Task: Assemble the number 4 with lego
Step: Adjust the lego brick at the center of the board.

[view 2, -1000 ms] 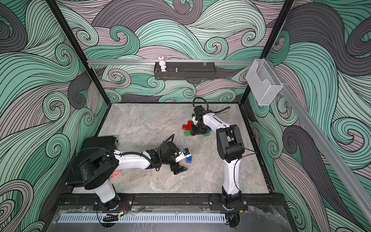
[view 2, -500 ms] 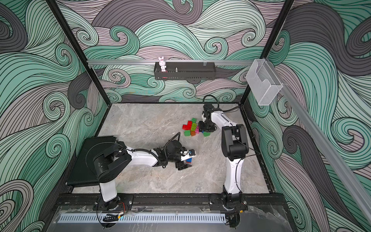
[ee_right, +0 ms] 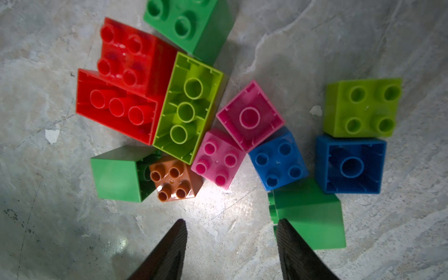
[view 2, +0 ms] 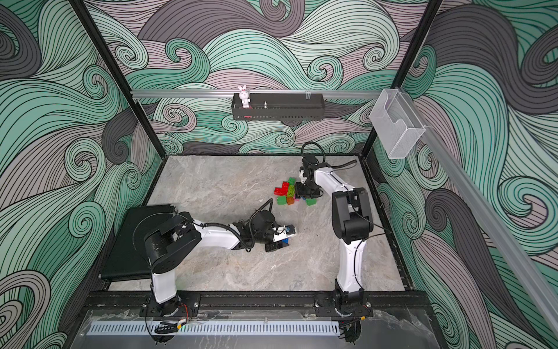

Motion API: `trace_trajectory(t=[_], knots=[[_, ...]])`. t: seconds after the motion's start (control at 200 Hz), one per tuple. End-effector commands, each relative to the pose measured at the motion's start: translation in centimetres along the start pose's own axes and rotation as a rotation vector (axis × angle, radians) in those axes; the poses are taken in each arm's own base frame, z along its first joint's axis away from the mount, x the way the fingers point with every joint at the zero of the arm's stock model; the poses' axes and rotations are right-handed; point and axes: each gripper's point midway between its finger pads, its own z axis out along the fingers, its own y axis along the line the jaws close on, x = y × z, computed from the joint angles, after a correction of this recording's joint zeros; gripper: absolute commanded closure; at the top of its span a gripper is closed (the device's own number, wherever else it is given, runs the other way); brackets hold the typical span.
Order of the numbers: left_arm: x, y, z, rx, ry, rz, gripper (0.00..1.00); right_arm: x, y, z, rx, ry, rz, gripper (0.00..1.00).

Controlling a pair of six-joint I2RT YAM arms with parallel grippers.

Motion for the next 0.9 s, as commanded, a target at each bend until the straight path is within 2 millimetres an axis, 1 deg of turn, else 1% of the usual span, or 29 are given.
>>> trace_trajectory(t=[0.0,0.09,0.16,0.21,0.305,0.4,0.435,0.54,0.656,0.781,0.896], knots=[[0.1,0.2,-0.2,-0.010,-0.002,-0.004,0.58,-1.6,-1.2,0.4,0.048,-0.025,-0.049,0.39],[0.2,0.2,-0.4,-0.015,-0.003,-0.006,0.61,-2.1,-1.5,1.0,0.038,-0.023,-0.083,0.40],[0.2,0.3,-0.4,-0.023,-0.002,-0.012,0.63,-2.3,-0.9,1.4,-0.009,-0.016,-0.120,0.41],[0.4,0.5,-0.5,-0.029,0.001,-0.019,0.63,-2.4,-0.9,1.7,-0.020,-0.004,-0.130,0.41],[0.7,0.6,-0.9,-0.044,0.001,-0.032,0.63,-2.1,-1.0,2.6,-0.027,0.025,-0.123,0.42],[0.9,0.8,-1.5,-0.063,0.003,-0.048,0.63,-1.1,-0.6,3.2,-0.056,0.070,-0.119,0.44],[0.9,0.8,-1.7,-0.072,0.001,-0.056,0.61,-0.7,-0.3,3.3,-0.074,0.083,-0.116,0.45],[1.3,1.0,-2.5,-0.094,0.011,-0.080,0.52,0.3,0.3,3.0,-0.106,0.103,-0.100,0.46],[1.6,1.2,-3.1,-0.114,0.020,-0.101,0.45,1.2,1.0,2.0,-0.121,0.100,-0.077,0.46],[1.0,1.4,-3.9,-0.137,-0.012,-0.126,0.36,2.7,1.4,1.1,-0.108,0.110,-0.044,0.45],[0.0,1.6,-5.0,-0.149,-0.050,-0.142,0.30,4.2,2.6,0.5,-0.118,0.118,-0.032,0.45]])
